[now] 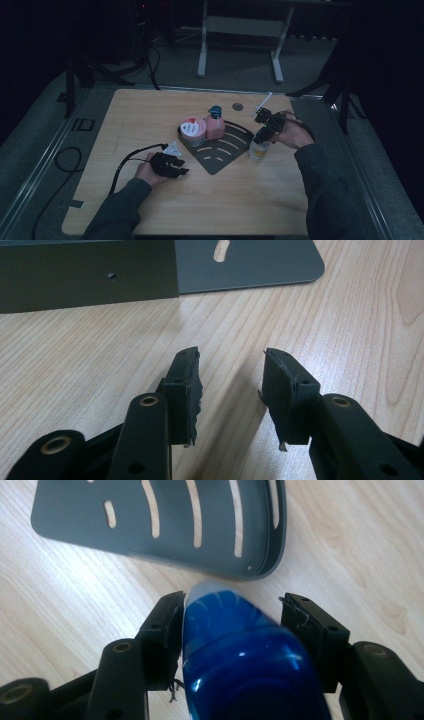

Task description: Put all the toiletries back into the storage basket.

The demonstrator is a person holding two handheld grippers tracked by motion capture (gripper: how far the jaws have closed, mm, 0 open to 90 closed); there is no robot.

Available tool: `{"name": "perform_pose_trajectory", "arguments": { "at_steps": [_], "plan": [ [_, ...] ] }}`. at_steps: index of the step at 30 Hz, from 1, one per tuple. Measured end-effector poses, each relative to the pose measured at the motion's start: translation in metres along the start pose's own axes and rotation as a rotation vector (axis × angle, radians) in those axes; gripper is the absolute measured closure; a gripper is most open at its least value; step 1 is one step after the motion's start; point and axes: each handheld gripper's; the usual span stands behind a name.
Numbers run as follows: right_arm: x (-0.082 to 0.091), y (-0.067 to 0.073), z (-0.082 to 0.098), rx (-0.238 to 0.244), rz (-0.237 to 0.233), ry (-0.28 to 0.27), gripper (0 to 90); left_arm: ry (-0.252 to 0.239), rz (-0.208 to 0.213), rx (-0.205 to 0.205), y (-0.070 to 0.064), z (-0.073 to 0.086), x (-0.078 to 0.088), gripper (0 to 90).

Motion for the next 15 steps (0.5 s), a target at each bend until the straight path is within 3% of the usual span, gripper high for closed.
{"name": "perform_pose_trajectory", "arguments": {
  "at_steps": [8,15],
  "plan": [
    [-0.01,0.0,0.006,0.004,-0.023,0.054,42.2,-0.001,0.0,0.001,0.0,0.0,0.0,58.5],
    [-0.015,0.0,0.004,0.001,-0.02,0.071,42.3,-0.001,0.0,0.001,0.0,0.0,0.0,58.5]
  ]
}}
Point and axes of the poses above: each handheld gripper's, and its own axes: x roughly backward along the jaws, z roughly out of its underside, y roughly to its left, and after that the axes turned 6 degrees about z, right-handed
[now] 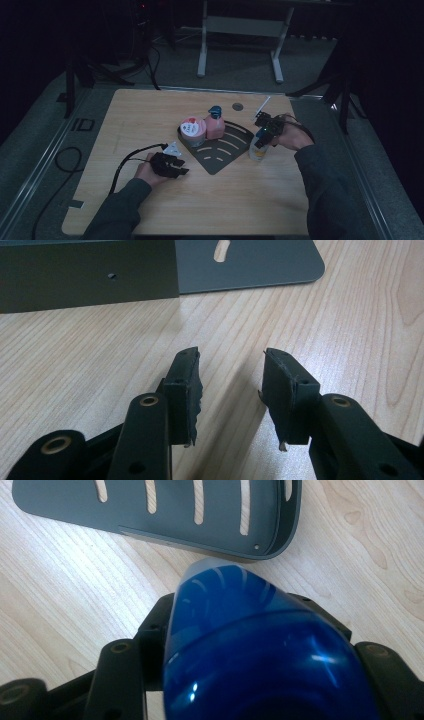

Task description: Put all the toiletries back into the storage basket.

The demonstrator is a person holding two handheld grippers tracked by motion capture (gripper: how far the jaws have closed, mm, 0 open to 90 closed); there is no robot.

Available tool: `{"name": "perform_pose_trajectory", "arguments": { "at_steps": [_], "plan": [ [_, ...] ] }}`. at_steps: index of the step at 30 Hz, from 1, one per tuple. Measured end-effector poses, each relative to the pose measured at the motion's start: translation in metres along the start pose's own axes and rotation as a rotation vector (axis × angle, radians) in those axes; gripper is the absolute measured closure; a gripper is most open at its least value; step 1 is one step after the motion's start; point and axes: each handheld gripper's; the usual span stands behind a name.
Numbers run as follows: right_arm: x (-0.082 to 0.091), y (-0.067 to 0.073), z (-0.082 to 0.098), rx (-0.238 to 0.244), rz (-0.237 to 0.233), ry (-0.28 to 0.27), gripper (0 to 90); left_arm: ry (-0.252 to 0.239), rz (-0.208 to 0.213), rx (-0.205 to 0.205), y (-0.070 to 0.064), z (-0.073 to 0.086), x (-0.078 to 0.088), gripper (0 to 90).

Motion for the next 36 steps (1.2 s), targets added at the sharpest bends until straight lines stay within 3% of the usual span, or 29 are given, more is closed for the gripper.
{"name": "perform_pose_trajectory", "arguments": {
  "at_steps": [4,10,20,28,36],
  "plan": [
    [-0.003,0.001,-0.001,0.012,-0.004,0.014,42.7,0.0,0.0,0.0,0.0,0.0,0.0,58.5],
    [-0.004,-0.001,-0.001,-0.008,-0.018,0.026,45.0,0.0,0.0,0.0,0.0,0.0,0.0,58.5],
    [-0.003,-0.001,0.001,-0.009,-0.051,0.018,51.7,-0.001,0.0,0.0,0.0,0.0,0.0,58.5],
    [-0.001,0.005,0.002,0.025,-0.034,0.009,53.5,-0.002,0.001,0.0,0.0,0.0,0.0,58.5],
    [0.001,0.01,0.006,0.03,-0.017,-0.001,54.1,0.0,0.002,0.0,0.001,0.0,0.0,58.6]
  ]
}}
Point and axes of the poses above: each handheld gripper's, and its own axes: x roughly backward along the jaws, z roughly out of its underside, y roughly to its left, and after that the axes turned 6 degrees about z, right-handed
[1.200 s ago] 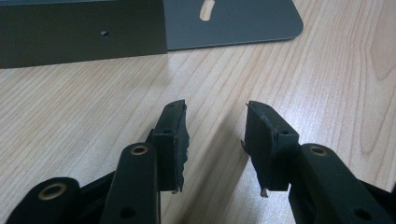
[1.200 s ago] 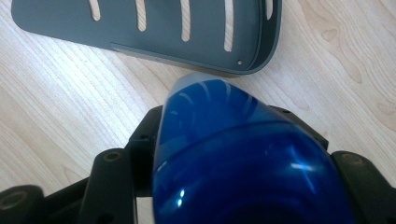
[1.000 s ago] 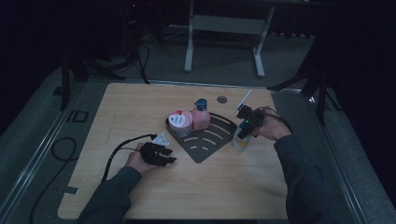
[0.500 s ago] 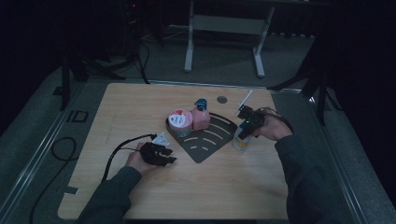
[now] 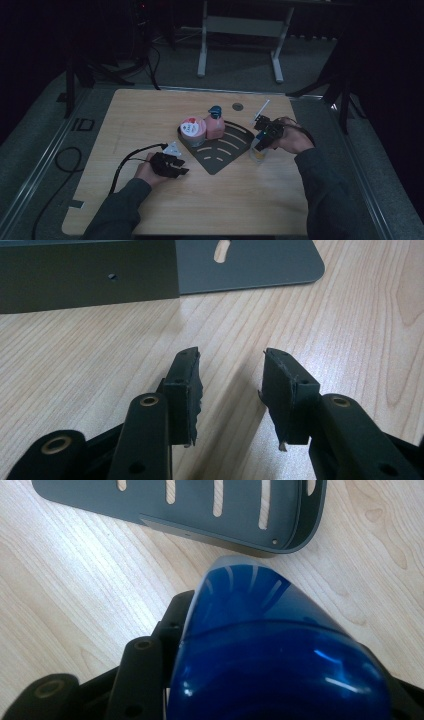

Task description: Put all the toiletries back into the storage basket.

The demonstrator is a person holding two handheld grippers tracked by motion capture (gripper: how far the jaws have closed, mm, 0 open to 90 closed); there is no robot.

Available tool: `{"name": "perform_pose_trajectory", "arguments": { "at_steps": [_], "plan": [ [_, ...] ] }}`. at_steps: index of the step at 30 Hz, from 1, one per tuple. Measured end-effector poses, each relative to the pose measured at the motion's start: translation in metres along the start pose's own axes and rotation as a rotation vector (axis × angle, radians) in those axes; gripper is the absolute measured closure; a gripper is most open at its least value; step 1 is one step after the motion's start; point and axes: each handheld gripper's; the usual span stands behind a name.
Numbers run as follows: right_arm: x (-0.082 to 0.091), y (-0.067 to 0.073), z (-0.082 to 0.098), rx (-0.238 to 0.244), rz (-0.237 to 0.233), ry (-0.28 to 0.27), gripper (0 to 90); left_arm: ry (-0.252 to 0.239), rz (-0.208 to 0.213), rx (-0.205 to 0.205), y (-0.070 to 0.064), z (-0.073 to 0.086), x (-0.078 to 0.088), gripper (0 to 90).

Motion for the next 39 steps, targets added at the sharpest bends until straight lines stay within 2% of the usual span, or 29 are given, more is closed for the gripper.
{"name": "perform_pose_trajectory", "arguments": {
  "at_steps": [12,22,32,39],
  "plan": [
    [0.003,0.01,0.003,0.025,0.001,-0.014,54.2,-0.001,-0.002,-0.001,0.0,0.0,0.0,58.4],
    [0.012,0.02,0.0,0.055,-0.012,-0.025,54.2,0.001,-0.002,-0.003,-0.001,0.0,0.0,58.4],
    [0.016,0.037,-0.004,0.095,-0.023,-0.051,54.3,0.001,-0.002,-0.003,-0.001,0.0,0.0,58.3],
    [0.015,0.049,-0.008,0.119,-0.034,-0.047,54.3,0.001,-0.004,-0.004,-0.001,0.0,0.0,58.3]
  ]
}}
Point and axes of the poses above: each handheld gripper's, and its own axes: x roughly backward along the jaws, z roughly out of its underside, y roughly to its left, and after that the axes turned 6 degrees about z, right-handed
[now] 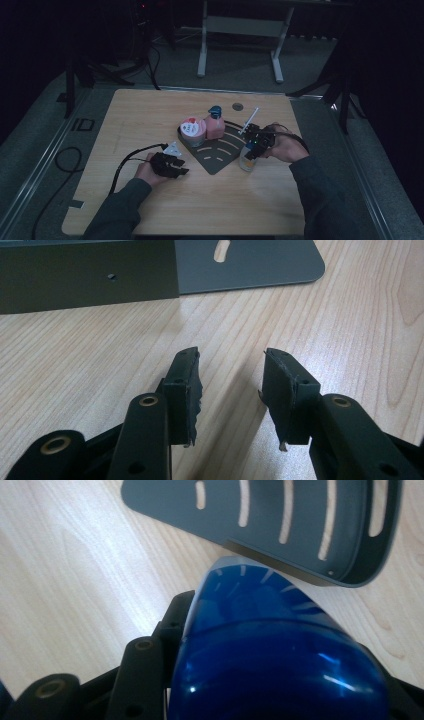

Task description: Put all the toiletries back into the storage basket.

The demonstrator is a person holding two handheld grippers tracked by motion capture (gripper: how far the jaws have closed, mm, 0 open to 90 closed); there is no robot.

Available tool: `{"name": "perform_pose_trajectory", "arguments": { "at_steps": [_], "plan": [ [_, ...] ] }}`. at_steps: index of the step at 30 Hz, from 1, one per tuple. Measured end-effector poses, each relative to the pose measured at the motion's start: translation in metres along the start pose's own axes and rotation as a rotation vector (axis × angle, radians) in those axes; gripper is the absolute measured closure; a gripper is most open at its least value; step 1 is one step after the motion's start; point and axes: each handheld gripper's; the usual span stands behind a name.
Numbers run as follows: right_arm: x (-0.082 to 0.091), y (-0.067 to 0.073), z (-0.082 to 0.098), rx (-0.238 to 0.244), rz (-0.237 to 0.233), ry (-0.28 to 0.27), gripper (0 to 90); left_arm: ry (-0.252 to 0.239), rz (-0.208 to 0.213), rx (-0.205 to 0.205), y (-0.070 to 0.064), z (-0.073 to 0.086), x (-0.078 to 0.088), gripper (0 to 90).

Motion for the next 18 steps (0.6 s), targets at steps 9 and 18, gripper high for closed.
{"name": "perform_pose_trajectory", "arguments": {
  "at_steps": [9,18],
  "plan": [
    [0.004,0.013,-0.008,0.026,-0.011,-0.021,54.3,0.0,0.002,0.001,0.0,0.0,0.0,58.3],
    [0.009,0.023,-0.016,0.059,-0.016,-0.031,54.4,0.0,0.002,0.001,0.0,0.0,0.0,58.4]
  ]
}}
Point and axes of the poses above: each handheld gripper's, and its own axes: x roughly backward along the jaws, z roughly out of its underside, y roughly to its left, and after that the axes turned 6 degrees about z, right-handed
